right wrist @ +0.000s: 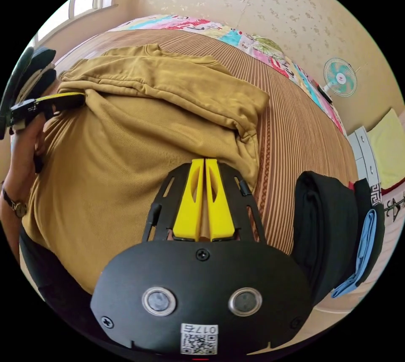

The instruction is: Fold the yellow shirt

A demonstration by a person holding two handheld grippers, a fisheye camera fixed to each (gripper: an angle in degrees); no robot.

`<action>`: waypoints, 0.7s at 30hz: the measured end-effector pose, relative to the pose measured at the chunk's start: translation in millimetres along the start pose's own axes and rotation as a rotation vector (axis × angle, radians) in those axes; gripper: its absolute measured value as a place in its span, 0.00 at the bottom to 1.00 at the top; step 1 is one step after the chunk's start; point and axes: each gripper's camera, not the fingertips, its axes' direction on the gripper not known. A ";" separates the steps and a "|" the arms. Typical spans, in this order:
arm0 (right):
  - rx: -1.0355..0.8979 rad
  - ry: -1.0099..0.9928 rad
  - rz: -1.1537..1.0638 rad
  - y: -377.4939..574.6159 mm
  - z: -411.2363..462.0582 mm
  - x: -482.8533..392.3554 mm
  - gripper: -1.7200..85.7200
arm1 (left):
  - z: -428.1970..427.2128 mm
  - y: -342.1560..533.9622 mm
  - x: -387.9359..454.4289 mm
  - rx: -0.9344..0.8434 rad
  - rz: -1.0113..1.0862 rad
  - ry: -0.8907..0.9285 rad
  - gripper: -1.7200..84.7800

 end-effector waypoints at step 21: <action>0.012 -0.139 0.121 -30.1 11.5 19.4 0.02 | -158.1 91.4 -30.6 0.275 0.001 0.194 0.07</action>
